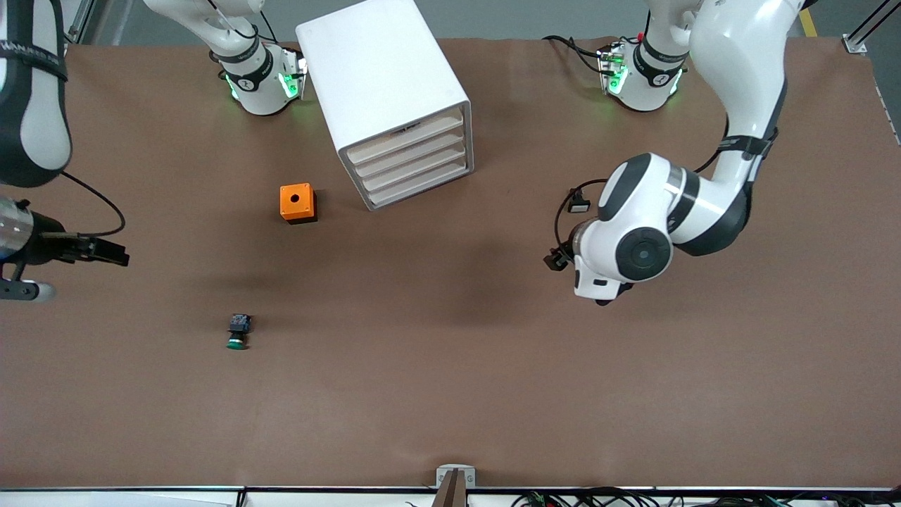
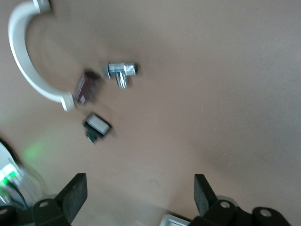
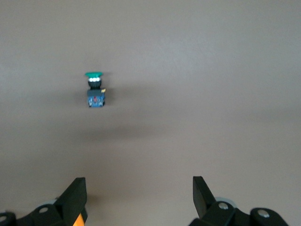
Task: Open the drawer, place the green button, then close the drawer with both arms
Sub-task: 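Grasp the green button with the right gripper while the left approaches the drawer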
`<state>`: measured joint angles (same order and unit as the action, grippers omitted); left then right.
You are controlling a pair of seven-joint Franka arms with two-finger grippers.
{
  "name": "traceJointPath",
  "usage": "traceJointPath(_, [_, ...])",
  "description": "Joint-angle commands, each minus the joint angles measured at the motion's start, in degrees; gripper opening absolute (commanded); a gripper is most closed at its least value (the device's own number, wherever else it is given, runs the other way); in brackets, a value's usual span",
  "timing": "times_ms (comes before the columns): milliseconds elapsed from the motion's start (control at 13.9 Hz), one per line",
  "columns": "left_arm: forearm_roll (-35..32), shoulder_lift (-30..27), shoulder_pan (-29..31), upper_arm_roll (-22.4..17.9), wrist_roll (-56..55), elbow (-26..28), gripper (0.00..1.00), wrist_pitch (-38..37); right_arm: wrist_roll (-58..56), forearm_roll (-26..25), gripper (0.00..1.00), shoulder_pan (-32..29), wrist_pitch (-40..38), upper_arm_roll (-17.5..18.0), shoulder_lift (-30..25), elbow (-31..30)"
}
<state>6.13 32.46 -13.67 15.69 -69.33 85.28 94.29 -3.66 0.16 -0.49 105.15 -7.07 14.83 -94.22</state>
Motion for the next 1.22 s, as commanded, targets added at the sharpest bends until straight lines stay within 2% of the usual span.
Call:
traceJointPath(0, [3.53, 3.39, -1.96, -0.14, -6.85, -1.79, 1.00, 0.27, 3.38, 1.86, 1.00, 0.66, 8.02, 0.56, 1.68, -5.34])
traceJointPath(143, [3.54, 5.33, -4.69, -0.22, -11.86, -1.79, 1.00, 2.99, 8.47, 1.95, 1.00, 3.72, 12.34, 0.48, 3.70, -6.32])
traceJointPath(502, [7.75, 9.72, -7.94, -0.22, -26.98, -1.79, 1.00, 10.03, 12.27, 2.04, 1.00, 6.55, 22.88, 0.56, 10.91, -6.50])
traceJointPath(789, [8.98, 11.75, -9.44, -0.14, -39.80, -1.70, 1.00, 10.48, 15.52, 2.04, 1.00, 8.74, 32.20, 0.56, 15.66, -8.86])
traceJointPath(933, [12.57, 12.80, -10.93, -0.22, -43.86, -1.44, 1.00, 10.39, 17.55, 2.04, 1.00, 9.01, 37.91, 0.56, 18.38, -10.45])
traceJointPath(1148, [18.19, 14.38, -10.94, -0.14, -45.46, -1.44, 1.00, 10.30, 17.90, 2.13, 1.00, 9.10, 41.53, 0.65, 21.46, -10.63])
